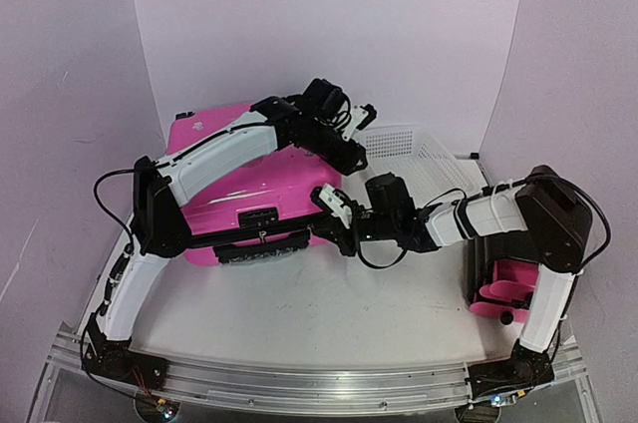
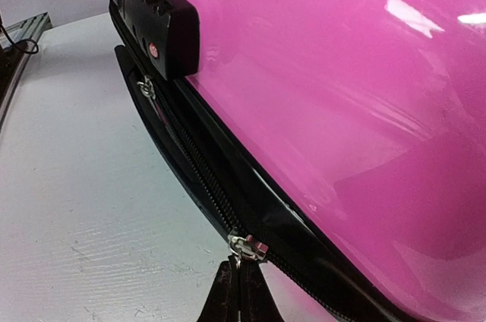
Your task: Open, take out, and arrange the luggage
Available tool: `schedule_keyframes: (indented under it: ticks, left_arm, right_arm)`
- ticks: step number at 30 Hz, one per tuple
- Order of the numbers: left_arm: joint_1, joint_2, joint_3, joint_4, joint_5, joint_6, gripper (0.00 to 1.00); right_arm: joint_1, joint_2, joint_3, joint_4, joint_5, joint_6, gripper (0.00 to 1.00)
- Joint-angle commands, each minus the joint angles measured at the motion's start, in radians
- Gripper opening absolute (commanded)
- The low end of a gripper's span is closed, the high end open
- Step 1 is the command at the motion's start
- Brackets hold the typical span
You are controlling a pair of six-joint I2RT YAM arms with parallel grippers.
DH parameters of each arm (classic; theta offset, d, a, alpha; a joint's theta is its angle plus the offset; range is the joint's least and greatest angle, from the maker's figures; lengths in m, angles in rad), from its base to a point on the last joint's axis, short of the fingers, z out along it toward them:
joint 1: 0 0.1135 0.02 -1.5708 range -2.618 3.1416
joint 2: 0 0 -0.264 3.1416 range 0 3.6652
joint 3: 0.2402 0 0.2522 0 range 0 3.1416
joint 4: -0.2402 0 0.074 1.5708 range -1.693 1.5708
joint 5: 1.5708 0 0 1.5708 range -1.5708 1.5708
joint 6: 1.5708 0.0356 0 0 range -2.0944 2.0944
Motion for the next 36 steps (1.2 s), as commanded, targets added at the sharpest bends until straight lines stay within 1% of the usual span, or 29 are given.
schedule_keyframes:
  ticks: [1, 4, 6, 9, 13, 17, 21, 23, 28, 31, 36]
  left_arm:
    - [0.035, -0.048, -0.056, -0.017, -0.062, -0.020, 0.48]
    - [0.039, -0.087, -0.128, -0.016, -0.152, -0.018, 0.43]
    - [0.039, -0.106, -0.175, -0.019, -0.186, -0.004, 0.43]
    - [0.041, -0.132, -0.240, -0.023, -0.240, 0.009, 0.44]
    - [0.049, -0.141, -0.289, -0.036, -0.287, 0.037, 0.44]
    - [0.049, -0.137, -0.318, -0.059, -0.298, 0.088, 0.44]
    - [0.049, -0.153, -0.366, -0.068, -0.295, 0.120, 0.45]
    - [0.049, -0.160, -0.390, -0.071, -0.293, 0.141, 0.45]
    - [0.049, -0.186, -0.461, -0.088, -0.318, 0.190, 0.45]
    - [0.049, -0.201, -0.503, -0.100, -0.361, 0.211, 0.45]
    - [0.049, -0.233, -0.548, -0.104, -0.369, 0.210, 0.44]
  right_arm:
    - [0.008, -0.087, -0.077, -0.033, 0.038, 0.008, 0.00]
    - [-0.018, -0.101, -0.098, -0.025, 0.051, 0.026, 0.00]
    - [-0.040, -0.116, -0.107, -0.020, 0.057, 0.028, 0.00]
    - [-0.101, -0.129, -0.120, 0.004, 0.024, 0.064, 0.00]
    - [-0.179, -0.149, -0.134, 0.022, -0.077, 0.050, 0.00]
    - [-0.252, -0.154, -0.126, 0.022, -0.144, 0.053, 0.00]
    - [-0.325, -0.074, -0.064, 0.022, -0.211, 0.069, 0.00]
    - [-0.347, -0.033, -0.032, 0.024, -0.275, 0.074, 0.00]
    - [-0.379, 0.010, 0.013, 0.024, -0.429, 0.042, 0.00]
    - [-0.439, 0.053, 0.062, 0.027, -0.445, 0.080, 0.00]
    - [-0.446, 0.126, 0.151, 0.024, -0.348, 0.130, 0.00]
